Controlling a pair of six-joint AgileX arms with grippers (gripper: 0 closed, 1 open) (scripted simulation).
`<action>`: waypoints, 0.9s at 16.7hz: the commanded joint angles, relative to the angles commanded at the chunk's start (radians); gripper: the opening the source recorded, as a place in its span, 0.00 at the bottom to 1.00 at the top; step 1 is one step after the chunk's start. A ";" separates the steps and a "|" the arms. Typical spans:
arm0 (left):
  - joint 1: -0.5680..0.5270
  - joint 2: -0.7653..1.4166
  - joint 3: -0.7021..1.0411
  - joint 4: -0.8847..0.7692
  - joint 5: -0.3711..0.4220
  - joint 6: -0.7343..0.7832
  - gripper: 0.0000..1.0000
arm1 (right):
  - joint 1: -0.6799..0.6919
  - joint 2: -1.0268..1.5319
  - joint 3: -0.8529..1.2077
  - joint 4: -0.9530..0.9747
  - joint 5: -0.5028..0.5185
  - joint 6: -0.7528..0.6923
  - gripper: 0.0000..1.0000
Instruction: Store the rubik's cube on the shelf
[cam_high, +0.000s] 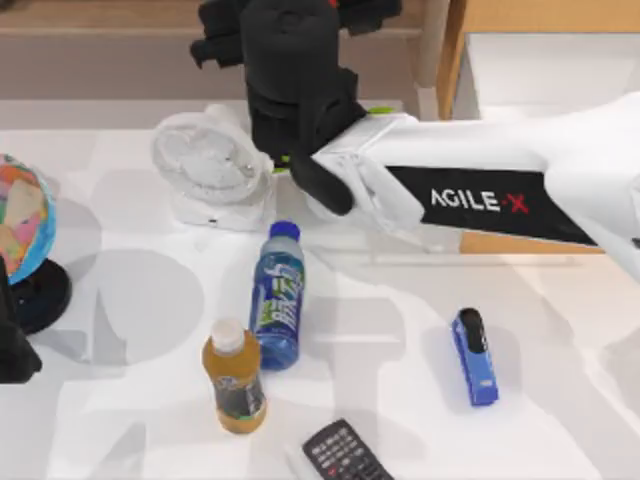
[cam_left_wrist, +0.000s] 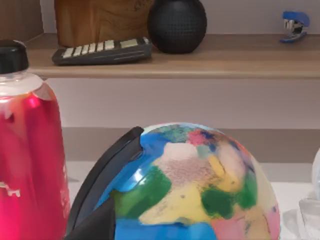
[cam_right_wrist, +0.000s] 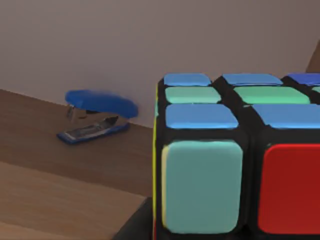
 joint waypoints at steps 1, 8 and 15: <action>0.000 0.000 0.000 0.000 0.000 0.000 1.00 | 0.002 0.009 -0.016 0.052 0.013 0.004 0.00; 0.000 0.000 0.000 0.000 0.000 0.000 1.00 | 0.047 0.052 -0.109 0.271 0.052 0.097 0.00; 0.000 0.000 0.000 0.000 0.000 0.000 1.00 | 0.054 0.071 -0.130 0.304 0.054 0.196 0.00</action>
